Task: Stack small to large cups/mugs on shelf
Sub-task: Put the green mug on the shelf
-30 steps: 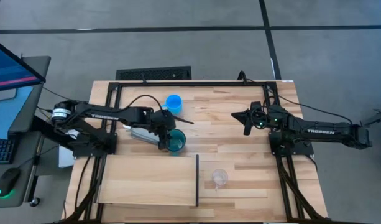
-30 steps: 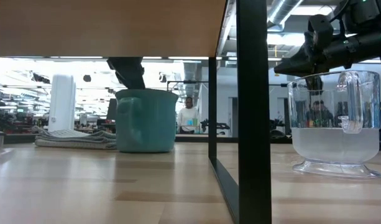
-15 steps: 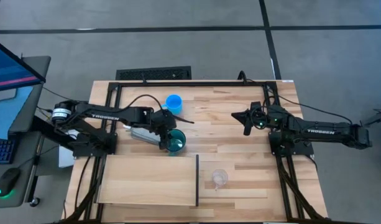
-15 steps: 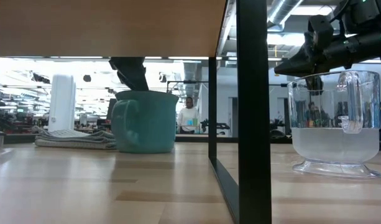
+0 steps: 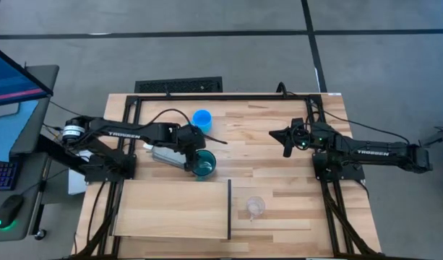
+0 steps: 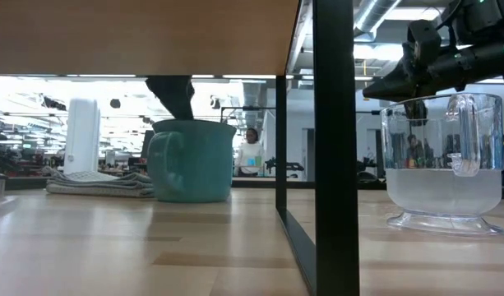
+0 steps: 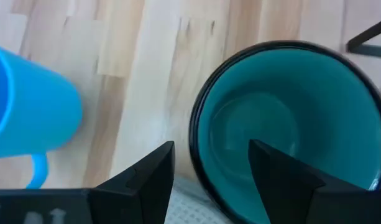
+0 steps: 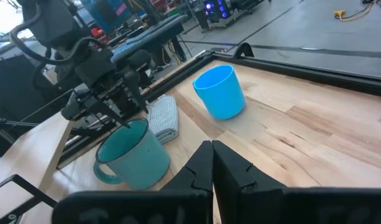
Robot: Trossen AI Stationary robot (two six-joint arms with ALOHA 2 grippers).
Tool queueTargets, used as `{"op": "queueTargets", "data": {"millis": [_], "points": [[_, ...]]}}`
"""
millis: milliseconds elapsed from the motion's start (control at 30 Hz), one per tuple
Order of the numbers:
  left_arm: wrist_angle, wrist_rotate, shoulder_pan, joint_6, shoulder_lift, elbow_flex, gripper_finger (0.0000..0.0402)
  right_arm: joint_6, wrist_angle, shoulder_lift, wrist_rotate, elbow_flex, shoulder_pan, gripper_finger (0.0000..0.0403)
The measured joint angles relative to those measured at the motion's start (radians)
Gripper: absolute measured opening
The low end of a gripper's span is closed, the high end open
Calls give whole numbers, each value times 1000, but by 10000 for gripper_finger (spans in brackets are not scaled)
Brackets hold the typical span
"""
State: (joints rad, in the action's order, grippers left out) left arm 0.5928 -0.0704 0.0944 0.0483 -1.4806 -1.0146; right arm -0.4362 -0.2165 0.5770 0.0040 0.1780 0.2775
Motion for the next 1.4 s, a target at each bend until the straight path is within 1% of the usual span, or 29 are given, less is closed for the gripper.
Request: {"op": "queueTargets", "data": {"millis": [133,200,400,500,633,833,900,933,1100,1233,1400], "points": [[17,-25,2,0,-28,0,198,0,1,0,0,0,0,26],[2,-9,2,0,-48,-3,198,0,6,0,-1,0,0,26],[29,19,3,4,-104,-1,197,0,6,4,-1,0,0,26],[20,23,3,5,-120,-1,186,0,7,5,-1,0,0,26],[16,23,3,1,-126,-1,145,0,17,6,-1,0,0,26],[12,21,4,-21,-125,-1,52,0,30,6,0,0,0,27],[9,55,5,-41,-120,-5,23,0,31,6,1,0,0,27],[6,57,3,-51,-118,-7,17,0,31,6,0,0,0,27],[28,85,31,-11,-124,-17,19,0,34,6,1,0,0,27],[62,44,60,-11,-128,-58,15,0,33,6,1,0,0,27],[131,0,84,-48,-128,-118,15,0,34,6,1,0,0,27]]}}
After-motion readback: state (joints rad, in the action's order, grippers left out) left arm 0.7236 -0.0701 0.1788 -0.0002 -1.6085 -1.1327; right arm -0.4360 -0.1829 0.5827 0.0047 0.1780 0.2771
